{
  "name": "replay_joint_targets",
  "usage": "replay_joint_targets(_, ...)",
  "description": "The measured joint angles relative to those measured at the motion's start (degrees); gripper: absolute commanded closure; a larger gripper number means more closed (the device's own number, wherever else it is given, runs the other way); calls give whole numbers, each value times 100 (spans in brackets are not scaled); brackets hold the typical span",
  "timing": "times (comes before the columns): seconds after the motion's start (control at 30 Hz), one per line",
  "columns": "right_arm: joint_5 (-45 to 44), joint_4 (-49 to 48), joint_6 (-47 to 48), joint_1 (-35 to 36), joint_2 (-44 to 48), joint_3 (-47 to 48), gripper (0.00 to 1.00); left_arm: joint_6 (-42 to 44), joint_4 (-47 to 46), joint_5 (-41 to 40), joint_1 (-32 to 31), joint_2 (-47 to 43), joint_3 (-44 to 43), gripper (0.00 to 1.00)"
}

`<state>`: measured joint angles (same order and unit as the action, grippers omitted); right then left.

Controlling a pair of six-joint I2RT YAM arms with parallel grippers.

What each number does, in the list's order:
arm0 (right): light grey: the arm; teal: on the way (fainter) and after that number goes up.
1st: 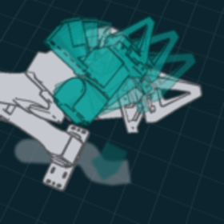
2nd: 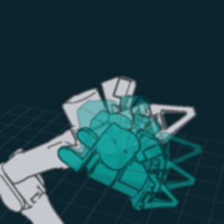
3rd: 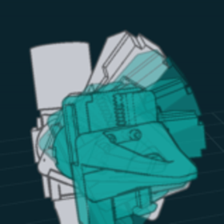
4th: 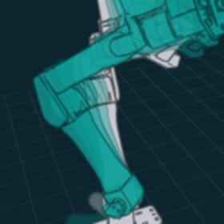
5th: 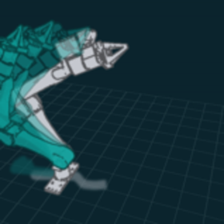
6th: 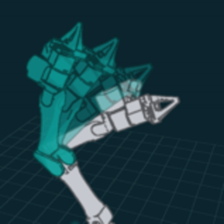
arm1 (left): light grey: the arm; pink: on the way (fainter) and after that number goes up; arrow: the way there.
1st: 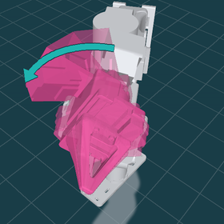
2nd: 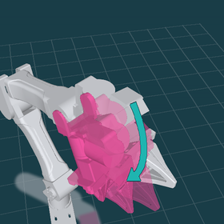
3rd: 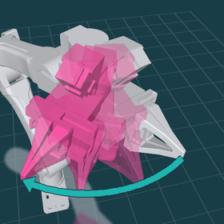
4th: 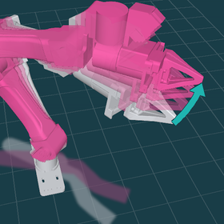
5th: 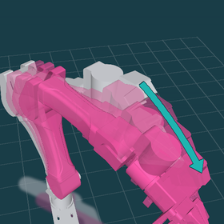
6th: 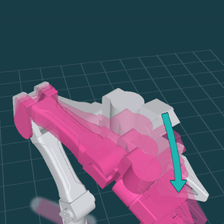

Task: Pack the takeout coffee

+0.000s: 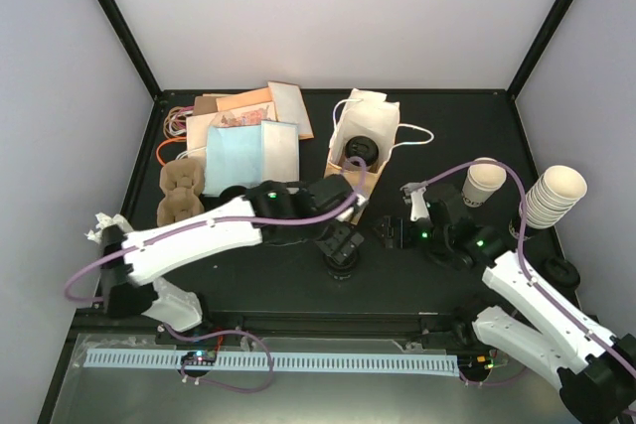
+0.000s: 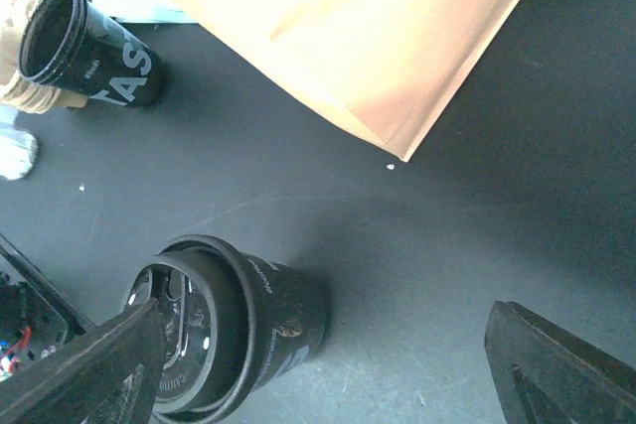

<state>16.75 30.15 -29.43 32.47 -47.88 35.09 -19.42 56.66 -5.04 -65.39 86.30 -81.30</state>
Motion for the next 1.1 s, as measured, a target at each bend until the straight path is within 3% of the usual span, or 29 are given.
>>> replay_joint_targets(0.2,-494,702,66,542,81,568,3,-326,-356,-369,472,-1705,610,1)
replay_joint_targets(0.4,-1574,1270,-291,2317,-503,1215,0,-549,-916,-203,1690,-3322,1714,1)
replay_joint_targets(0.63,-2581,1749,-542,3425,-2000,2116,0,-612,-1174,162,2273,-3501,2164,1)
replay_joint_targets(1.1,-3093,2146,-568,3679,-3672,3099,3,-542,-1344,317,2448,-3689,2465,1)
